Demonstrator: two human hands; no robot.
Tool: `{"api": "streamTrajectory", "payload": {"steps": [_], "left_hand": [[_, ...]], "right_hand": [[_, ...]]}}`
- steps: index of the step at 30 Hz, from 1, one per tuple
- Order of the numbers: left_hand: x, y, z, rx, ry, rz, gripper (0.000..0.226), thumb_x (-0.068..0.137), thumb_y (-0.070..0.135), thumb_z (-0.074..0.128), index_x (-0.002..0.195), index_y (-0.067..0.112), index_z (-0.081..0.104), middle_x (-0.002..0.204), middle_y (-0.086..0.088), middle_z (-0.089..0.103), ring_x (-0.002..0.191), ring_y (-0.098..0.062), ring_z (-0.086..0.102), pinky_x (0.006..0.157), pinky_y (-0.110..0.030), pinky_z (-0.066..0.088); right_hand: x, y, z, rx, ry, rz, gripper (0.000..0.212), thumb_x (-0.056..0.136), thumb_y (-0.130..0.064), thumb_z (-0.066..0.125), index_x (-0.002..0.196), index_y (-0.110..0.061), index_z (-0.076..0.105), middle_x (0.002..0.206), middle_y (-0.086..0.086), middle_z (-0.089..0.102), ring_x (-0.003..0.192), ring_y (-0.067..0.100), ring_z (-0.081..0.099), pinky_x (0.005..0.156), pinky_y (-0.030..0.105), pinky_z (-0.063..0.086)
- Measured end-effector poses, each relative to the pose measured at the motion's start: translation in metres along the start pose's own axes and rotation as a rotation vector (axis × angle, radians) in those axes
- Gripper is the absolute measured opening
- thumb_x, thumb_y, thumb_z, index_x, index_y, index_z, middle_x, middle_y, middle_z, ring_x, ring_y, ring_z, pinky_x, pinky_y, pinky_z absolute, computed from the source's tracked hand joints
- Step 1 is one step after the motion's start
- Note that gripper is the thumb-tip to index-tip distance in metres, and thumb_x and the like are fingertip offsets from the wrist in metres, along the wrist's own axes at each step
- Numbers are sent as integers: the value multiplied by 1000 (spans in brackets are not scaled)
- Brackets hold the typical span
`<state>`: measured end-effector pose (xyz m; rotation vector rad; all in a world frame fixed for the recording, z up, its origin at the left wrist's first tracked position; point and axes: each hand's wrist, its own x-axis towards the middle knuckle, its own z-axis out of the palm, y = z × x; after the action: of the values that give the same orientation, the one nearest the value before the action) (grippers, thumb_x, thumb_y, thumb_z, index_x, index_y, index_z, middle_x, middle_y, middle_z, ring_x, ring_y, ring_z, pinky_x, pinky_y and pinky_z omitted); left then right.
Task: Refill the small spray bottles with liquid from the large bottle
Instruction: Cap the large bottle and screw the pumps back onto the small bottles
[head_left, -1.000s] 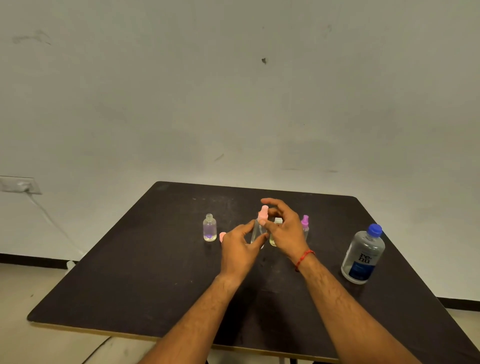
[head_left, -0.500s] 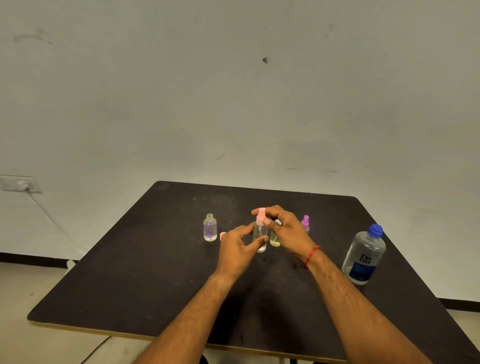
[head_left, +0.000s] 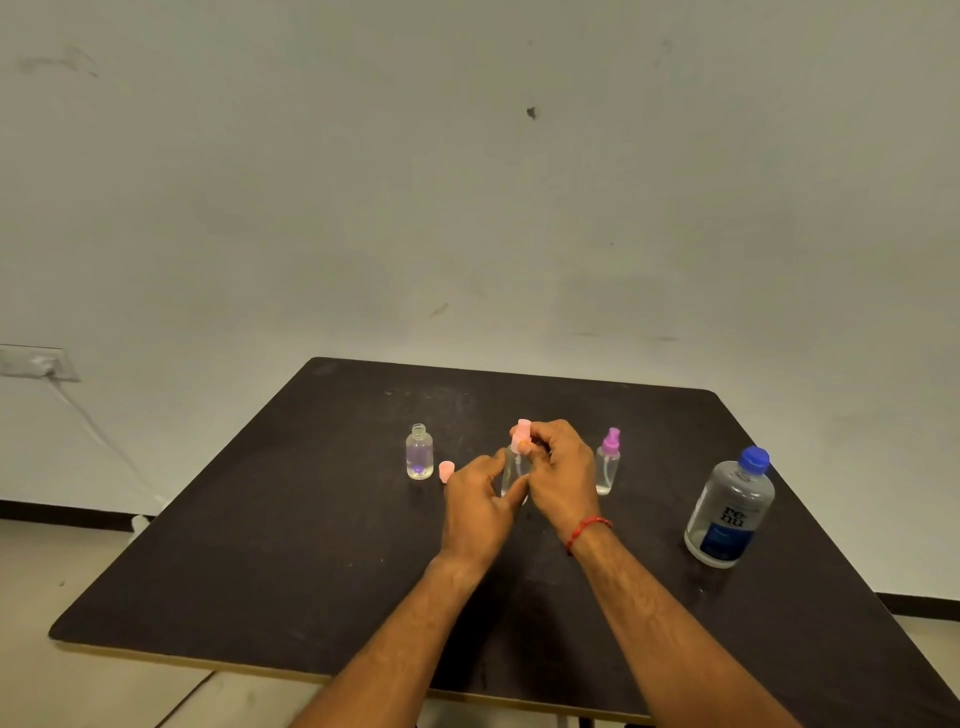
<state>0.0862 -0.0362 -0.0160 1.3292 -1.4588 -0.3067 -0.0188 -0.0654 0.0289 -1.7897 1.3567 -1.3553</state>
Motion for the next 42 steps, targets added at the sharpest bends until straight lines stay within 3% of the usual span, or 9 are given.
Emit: {"api": "streamTrajectory", "payload": {"steps": [3, 8, 14, 16, 19, 25, 31, 38, 42], "left_hand": [[0, -5, 3, -28, -12, -20, 21, 90, 29, 71, 75, 17, 63, 62, 9, 51, 60, -6, 51, 58, -13, 38], [6, -28, 8, 27, -62, -70, 14, 90, 39, 70, 97, 27, 72, 71, 8, 64, 63, -12, 59, 69, -15, 44], [16, -31, 10, -48, -102, -123, 23, 91, 29, 73, 113, 31, 73, 82, 20, 71, 74, 4, 65, 78, -13, 49], [22, -38, 14, -27, -99, -139, 23, 89, 27, 74, 111, 33, 74, 82, 17, 73, 74, 2, 66, 83, -21, 50], [32, -46, 21, -18, -99, -193, 21, 87, 24, 76, 108, 27, 74, 89, 11, 75, 83, -3, 68, 85, -37, 57], [50, -54, 31, -10, -103, -257, 34, 87, 21, 76, 121, 19, 71, 111, 2, 75, 102, -10, 68, 89, -25, 53], [48, -64, 36, 2, -82, -308, 35, 88, 22, 76, 122, 18, 70, 110, 3, 75, 97, -5, 65, 83, -18, 46], [46, -64, 32, 24, -114, -339, 63, 87, 27, 76, 145, 19, 52, 136, -3, 64, 127, -21, 58, 107, -39, 48], [35, -59, 18, -13, -33, -326, 64, 87, 29, 77, 144, 18, 52, 141, -1, 59, 133, -16, 53, 111, -33, 44]], "right_hand": [[-1, 1, 5, -24, 31, -12, 14, 92, -4, 61, 99, -12, 70, 93, -1, 58, 88, 10, 59, 79, 15, 49], [0, 11, 9, 53, -27, 82, 23, 92, -9, 64, 113, -16, 68, 101, -3, 64, 94, 6, 61, 87, 19, 52], [-4, 32, 15, 94, -80, 135, 46, 90, 4, 58, 130, -20, 61, 113, -7, 62, 105, 5, 59, 91, 17, 51], [-5, 39, 16, 96, -73, 155, 47, 90, 4, 59, 131, -17, 59, 116, -6, 62, 104, 3, 59, 87, 12, 49], [-8, 50, 15, 104, -61, 181, 46, 89, 2, 62, 131, -16, 59, 117, -5, 63, 102, 1, 60, 81, 5, 46], [-10, 66, 9, 112, -49, 218, 44, 88, 0, 65, 126, -21, 63, 115, -6, 65, 103, 1, 61, 82, 5, 46], [-10, 69, 7, 130, -49, 228, 43, 87, -2, 67, 125, -21, 63, 110, -7, 66, 100, 2, 62, 80, 5, 47], [-12, 67, 11, 129, -70, 220, 44, 84, -3, 71, 122, -22, 63, 106, -8, 66, 97, 3, 63, 81, 12, 51], [-13, 64, 16, 105, -81, 204, 42, 84, -5, 72, 121, -24, 63, 104, -9, 67, 95, 3, 64, 83, 16, 53]]}}
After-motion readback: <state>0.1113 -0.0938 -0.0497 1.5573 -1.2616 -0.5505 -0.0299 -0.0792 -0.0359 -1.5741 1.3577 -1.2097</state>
